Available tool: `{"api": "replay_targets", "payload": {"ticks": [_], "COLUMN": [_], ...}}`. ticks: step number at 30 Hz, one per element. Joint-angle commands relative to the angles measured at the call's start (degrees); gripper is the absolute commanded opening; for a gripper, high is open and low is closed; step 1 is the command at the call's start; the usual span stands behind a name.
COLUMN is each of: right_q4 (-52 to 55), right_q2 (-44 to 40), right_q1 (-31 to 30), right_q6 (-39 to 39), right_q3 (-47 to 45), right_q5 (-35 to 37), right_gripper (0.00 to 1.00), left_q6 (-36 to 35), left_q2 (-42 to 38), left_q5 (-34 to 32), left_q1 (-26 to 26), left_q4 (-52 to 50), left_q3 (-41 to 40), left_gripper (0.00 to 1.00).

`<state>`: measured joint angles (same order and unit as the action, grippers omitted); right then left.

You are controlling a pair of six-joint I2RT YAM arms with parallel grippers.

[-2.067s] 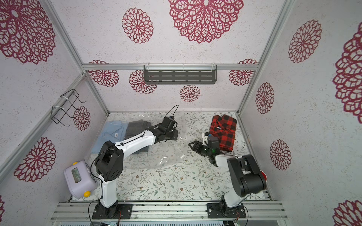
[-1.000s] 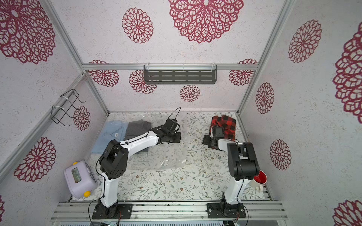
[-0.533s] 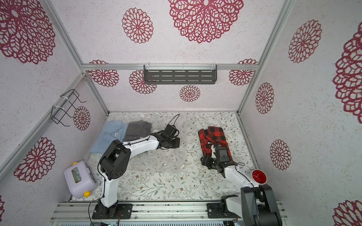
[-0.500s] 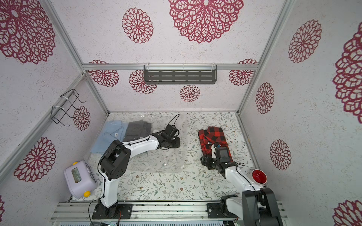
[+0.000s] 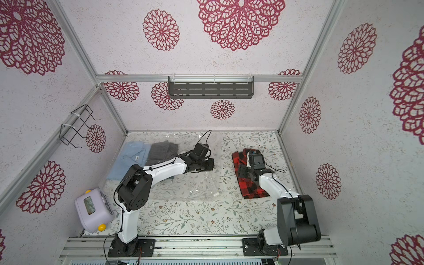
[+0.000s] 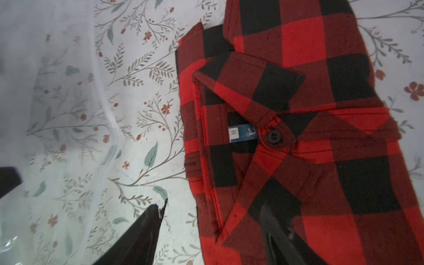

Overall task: Place the folded shirt into the vacuum bag
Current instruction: Pick up the shirt from the center of the board.

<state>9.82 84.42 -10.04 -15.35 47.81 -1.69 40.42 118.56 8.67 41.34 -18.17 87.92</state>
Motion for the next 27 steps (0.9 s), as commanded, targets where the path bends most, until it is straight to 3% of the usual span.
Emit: {"api": "replay_targets", "payload": {"ticks": [1, 8, 21, 27], "right_q4": [0.3, 1.0, 6.4, 10.2], "right_q2": [4.7, 13.7, 25.6, 29.1], "right_q1": [-0.5, -1.9, -5.0, -5.5], "right_q6": [4.8, 7.7, 9.4, 9.6], "right_q3": [4.7, 11.8, 19.7, 21.8], "right_q5": [2.4, 1.7, 9.6, 12.3], "right_gripper": [0.72, 0.73, 0.79, 0.71], "left_q6": [0.1, -0.5, -0.7, -0.4], "left_q2": [-1.0, -1.6, -0.8, 0.1], "left_q5": [2.3, -4.7, -6.2, -6.1], "left_q1": [1.3, 2.6, 4.0, 4.1], "left_q4": [-0.7, -6.0, -7.1, -7.0], "left_q3": [2.1, 3.7, 4.6, 5.1], "left_gripper": [0.00, 0.00, 0.00, 0.00]}}
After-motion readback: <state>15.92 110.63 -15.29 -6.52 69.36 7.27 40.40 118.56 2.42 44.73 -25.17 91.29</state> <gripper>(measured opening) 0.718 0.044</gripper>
